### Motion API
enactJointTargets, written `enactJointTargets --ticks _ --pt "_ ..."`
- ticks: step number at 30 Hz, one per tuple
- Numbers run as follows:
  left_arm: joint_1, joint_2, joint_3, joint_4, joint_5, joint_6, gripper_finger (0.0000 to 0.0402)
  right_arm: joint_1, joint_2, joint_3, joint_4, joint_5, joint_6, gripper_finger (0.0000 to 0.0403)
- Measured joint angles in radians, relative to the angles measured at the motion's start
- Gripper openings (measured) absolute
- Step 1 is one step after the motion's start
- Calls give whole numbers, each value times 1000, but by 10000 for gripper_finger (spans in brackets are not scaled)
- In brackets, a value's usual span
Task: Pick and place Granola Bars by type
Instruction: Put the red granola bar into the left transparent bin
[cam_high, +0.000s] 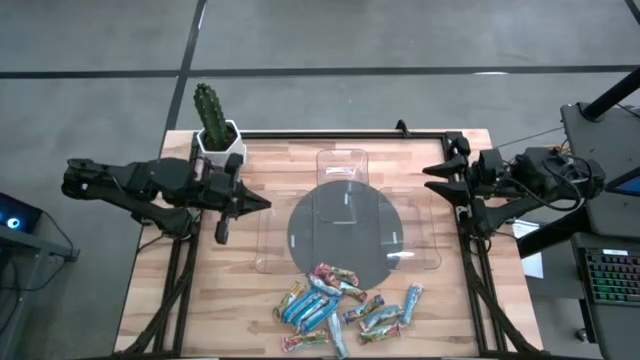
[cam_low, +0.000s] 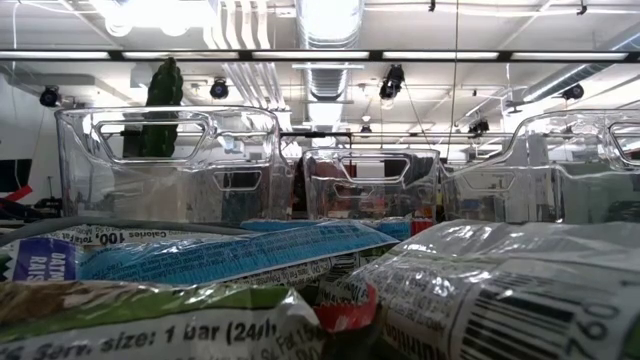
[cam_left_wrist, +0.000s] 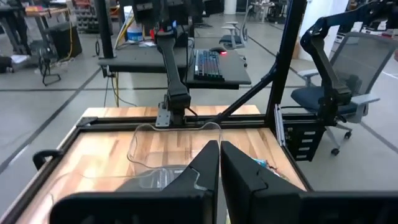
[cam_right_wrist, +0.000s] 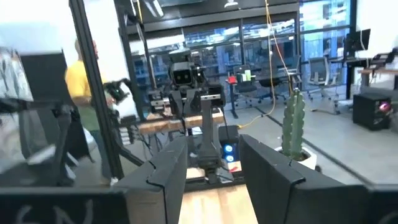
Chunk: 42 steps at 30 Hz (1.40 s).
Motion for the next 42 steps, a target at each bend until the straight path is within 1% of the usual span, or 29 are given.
enactJointTargets --ticks 3,7,12,16,20,27,32,37,42 --pt "0 16 -24 30 -6 -20 0 0 -12 16 -41 0 -57 137" --pt "0 45 -45 117 -62 -19 0 0 -34 61 -88 0 -86 135" --pt "0 85 -45 174 -139 -21 0 0 -71 146 -323 0 -163 134" --pt "0 114 -47 207 -152 -22 0 0 -116 174 -481 -1 -141 132" --pt "0 147 -46 218 -152 -22 0 0 -193 136 -496 -3 -91 133" --pt "0 183 -48 227 -155 -22 0 0 -344 21 -496 -8 -99 136" --pt "0 211 -48 227 -155 -22 0 0 -426 -39 -542 -4 -126 135" --pt "0 243 -48 226 -156 -22 0 0 -478 -86 -543 -3 -140 129" --pt "0 268 -48 227 -191 -22 0 0 -496 -106 -542 -1 -148 128"
